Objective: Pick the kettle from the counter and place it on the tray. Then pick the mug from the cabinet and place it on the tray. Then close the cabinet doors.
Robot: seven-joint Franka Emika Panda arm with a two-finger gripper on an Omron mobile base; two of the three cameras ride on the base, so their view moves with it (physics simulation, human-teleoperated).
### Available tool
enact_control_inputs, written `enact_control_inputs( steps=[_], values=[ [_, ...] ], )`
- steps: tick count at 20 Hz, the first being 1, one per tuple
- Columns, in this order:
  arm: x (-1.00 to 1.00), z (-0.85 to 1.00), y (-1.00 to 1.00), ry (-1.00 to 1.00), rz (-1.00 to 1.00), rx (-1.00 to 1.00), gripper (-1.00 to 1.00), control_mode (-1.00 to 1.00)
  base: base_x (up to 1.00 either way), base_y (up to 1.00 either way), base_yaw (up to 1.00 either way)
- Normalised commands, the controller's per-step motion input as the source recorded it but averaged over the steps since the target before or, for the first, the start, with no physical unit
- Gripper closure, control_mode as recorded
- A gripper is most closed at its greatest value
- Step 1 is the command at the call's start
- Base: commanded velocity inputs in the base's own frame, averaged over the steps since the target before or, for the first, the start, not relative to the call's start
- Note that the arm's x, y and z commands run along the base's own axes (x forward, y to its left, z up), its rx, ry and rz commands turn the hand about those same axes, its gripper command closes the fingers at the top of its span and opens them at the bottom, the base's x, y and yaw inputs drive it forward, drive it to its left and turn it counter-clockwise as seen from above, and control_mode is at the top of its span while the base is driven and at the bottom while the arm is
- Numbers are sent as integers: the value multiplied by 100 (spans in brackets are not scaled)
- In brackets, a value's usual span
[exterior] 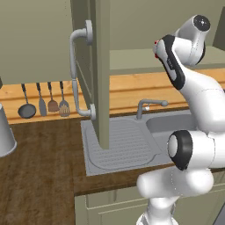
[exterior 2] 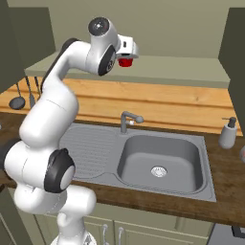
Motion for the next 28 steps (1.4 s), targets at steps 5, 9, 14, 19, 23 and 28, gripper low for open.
enact_control_inputs(
  steps=[5, 9, 14, 19, 23, 28],
  values=[
    [22, -5, -17, 0, -2, 0, -100, -100, 0, 0, 0],
    [33, -6, -1, 0, -3, 0, -100, -100, 0, 0, 0],
    [15, -7, 1, 0, -3, 1, -100, -100, 0, 0, 0],
    [11, -11, 0, 0, -2, 3, -100, -100, 0, 0, 0],
    [23, -9, 3, 0, -2, 4, -100, -100, 0, 0, 0],
    [25, -3, 2, 0, 0, 1, -100, -100, 0, 0, 0]
  ],
)
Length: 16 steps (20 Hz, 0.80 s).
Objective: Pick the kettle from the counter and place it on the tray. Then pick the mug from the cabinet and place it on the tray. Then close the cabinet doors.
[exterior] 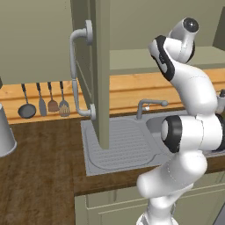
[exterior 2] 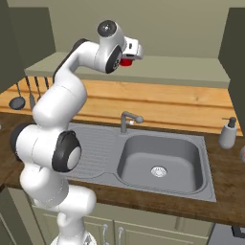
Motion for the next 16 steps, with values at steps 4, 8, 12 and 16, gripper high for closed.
enact_control_inputs(
  steps=[4, 8, 12, 16],
  values=[
    [13, 0, 0, 0, 0, 0, -100, -100, 0, 0, 0],
    [0, 0, 0, 0, -2, 0, -100, -100, 0, 0, 0],
    [-10, -3, 0, -2, -7, 0, -100, -100, 0, 0, 0],
    [-15, 0, 0, -3, -6, 0, -100, -100, 0, 0, 0]
  ],
)
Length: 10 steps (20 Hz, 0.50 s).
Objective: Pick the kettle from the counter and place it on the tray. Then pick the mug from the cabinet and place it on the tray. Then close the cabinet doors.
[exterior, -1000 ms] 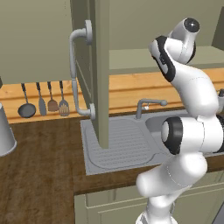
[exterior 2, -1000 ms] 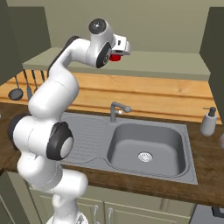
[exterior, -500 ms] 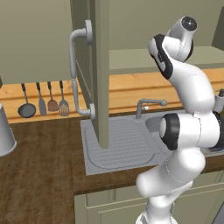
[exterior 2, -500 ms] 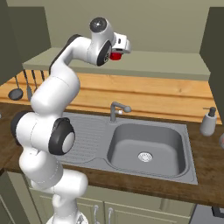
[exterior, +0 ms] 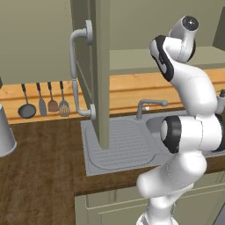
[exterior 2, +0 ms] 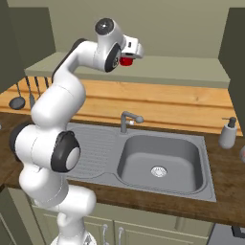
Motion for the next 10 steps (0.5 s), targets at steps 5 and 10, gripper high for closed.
enact_control_inputs(
  steps=[5, 10],
  values=[
    [-2, -3, 1, -2, -4, 1, 100, -100, 0, 0, 0],
    [15, -15, 1, 0, 0, 1, 100, -100, 0, 0, 0]
  ],
)
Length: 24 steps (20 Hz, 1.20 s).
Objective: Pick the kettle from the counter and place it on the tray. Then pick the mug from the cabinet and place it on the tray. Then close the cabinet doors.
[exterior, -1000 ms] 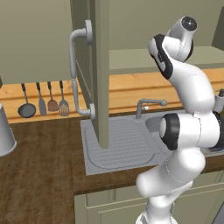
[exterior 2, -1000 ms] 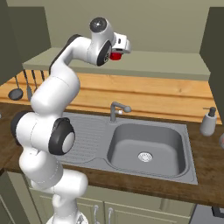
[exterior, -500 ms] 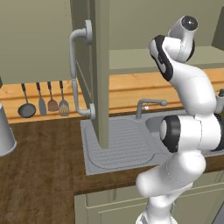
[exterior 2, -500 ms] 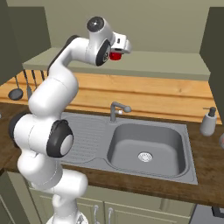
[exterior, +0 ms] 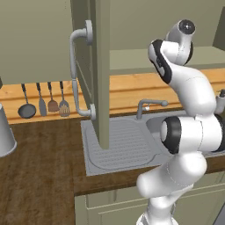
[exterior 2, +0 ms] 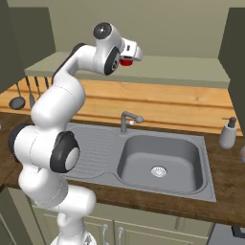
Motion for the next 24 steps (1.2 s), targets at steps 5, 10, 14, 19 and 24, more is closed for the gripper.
enact_control_inputs(
  steps=[5, 10, 14, 19, 24],
  values=[
    [4, -7, 0, -6, 0, 0, 100, -100, 0, 0, 0],
    [-2, -1, 0, -10, 6, 0, 100, -100, 0, 0, 0],
    [-63, 4, 0, -3, 7, 1, 100, -100, 0, 0, 0],
    [-92, 18, 0, 0, 0, 0, 100, -100, 0, 0, 0],
    [-83, 27, 5, 4, 0, 3, 100, -100, 0, 0, 0]
  ],
)
